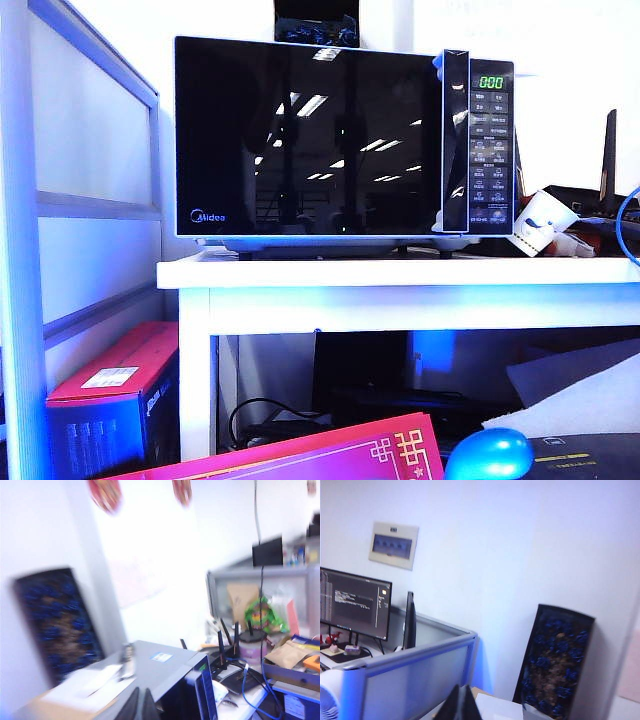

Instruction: Open the microwave door, place the orange inside the microwave, then close the microwave door.

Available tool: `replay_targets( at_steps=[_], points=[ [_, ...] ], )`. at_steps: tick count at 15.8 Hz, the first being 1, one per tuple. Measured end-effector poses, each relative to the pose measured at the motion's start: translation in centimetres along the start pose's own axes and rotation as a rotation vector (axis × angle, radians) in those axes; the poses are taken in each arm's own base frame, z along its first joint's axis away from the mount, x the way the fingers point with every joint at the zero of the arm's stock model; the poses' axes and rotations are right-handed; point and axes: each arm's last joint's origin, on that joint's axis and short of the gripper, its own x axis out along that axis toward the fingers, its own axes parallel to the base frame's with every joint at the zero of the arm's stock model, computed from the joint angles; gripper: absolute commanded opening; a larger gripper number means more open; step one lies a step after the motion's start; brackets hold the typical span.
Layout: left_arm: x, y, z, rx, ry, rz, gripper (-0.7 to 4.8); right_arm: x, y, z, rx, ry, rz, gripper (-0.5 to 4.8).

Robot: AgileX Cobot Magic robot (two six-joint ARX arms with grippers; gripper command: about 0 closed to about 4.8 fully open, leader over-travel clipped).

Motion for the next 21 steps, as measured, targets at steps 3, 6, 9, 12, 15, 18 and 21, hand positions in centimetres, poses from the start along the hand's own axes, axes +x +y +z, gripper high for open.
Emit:
replay_targets(
  at_steps=[3, 6, 9, 12, 15, 18, 21],
  points=[
    [-10.3, -0.4, 1.0, 0.002, 0.020, 0.043, -0.04, -6.4, 1.4, 2.2, 0.025, 0.048, -0.073, -0.01],
    [-17.4, -1.1, 0.0, -0.001, 0.066, 0.040, -0.04, -11.4, 2.9, 2.8, 0.037, 0.113, -0.056, -0.01],
    [-22.2, -1.7, -1.1, -0.001, 0.078, 0.038, -0.04, -15.3, 4.1, 1.7, 0.000, 0.199, -0.038, -0.01],
    [-22.3, -2.2, -3.4, -0.022, 0.289, -0.010, -0.04, -16.0, 4.8, -2.3, 0.013, 0.323, -0.013, -0.01],
    [-21.7, -3.0, -6.0, -0.100, 0.371, -0.084, -0.04, -15.9, 5.5, -9.1, 0.040, 0.398, 0.026, -0.01],
    [-18.7, -3.8, -10.0, -0.133, 0.488, -0.118, -0.04, -16.1, 6.5, -17.6, 0.022, 0.325, 0.026, -0.01],
    [-15.5, -4.9, -15.1, -0.175, 0.429, -0.151, -0.04, -16.6, 7.5, -25.8, 0.059, 0.352, 0.003, -0.01]
  ],
)
